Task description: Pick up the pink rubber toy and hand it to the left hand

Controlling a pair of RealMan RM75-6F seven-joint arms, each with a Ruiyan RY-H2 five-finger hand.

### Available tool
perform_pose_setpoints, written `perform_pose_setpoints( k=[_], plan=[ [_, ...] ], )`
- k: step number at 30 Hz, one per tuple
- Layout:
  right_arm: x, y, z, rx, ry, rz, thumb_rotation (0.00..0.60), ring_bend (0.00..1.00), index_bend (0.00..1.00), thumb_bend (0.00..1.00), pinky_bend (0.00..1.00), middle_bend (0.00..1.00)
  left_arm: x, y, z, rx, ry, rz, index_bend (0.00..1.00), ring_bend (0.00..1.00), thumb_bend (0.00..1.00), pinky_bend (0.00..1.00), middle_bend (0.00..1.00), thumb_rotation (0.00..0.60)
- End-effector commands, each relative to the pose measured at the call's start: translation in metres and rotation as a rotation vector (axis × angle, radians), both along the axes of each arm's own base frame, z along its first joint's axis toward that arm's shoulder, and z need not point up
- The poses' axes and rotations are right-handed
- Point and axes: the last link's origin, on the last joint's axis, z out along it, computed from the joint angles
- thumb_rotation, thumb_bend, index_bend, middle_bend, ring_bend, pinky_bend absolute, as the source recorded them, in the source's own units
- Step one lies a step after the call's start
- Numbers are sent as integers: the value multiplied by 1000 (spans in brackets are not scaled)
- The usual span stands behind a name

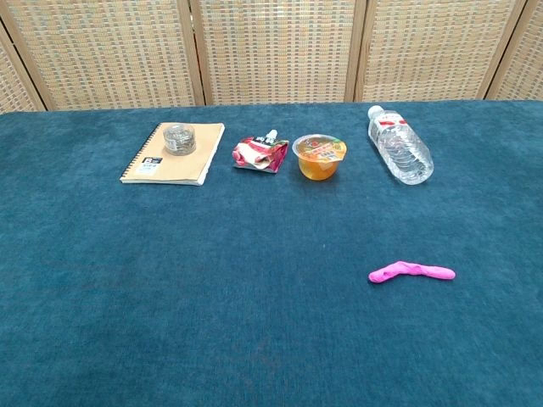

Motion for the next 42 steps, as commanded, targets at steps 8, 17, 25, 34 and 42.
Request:
perform_pose_setpoints(
  k=[8,17,25,34,42],
  plan=[
    [-1,-4,-10,68,-18,-4,600,0,0,0,0,0,-2,4,-2,-4,5,4,0,0,0,0,0,600],
    [22,-55,-55,319,-102,14,600,0,5,0,0,0,-7,6,-8,-8,26,30,0,0,0,0,0,600],
    [45,-93,-97,428,-279,-63,600,0,314,121,0,0,-9,10,-13,-3,45,40,0,0,0,0,0,600],
    [75,-100,-133,492,-411,-151,600,0,404,255,0,0,-13,13,-16,-11,53,64,0,0,0,0,0,600],
    [84,-102,-156,505,-355,-162,600,0,425,344,0,0,-13,12,-15,-12,52,61,0,0,0,0,0,600]
  ],
)
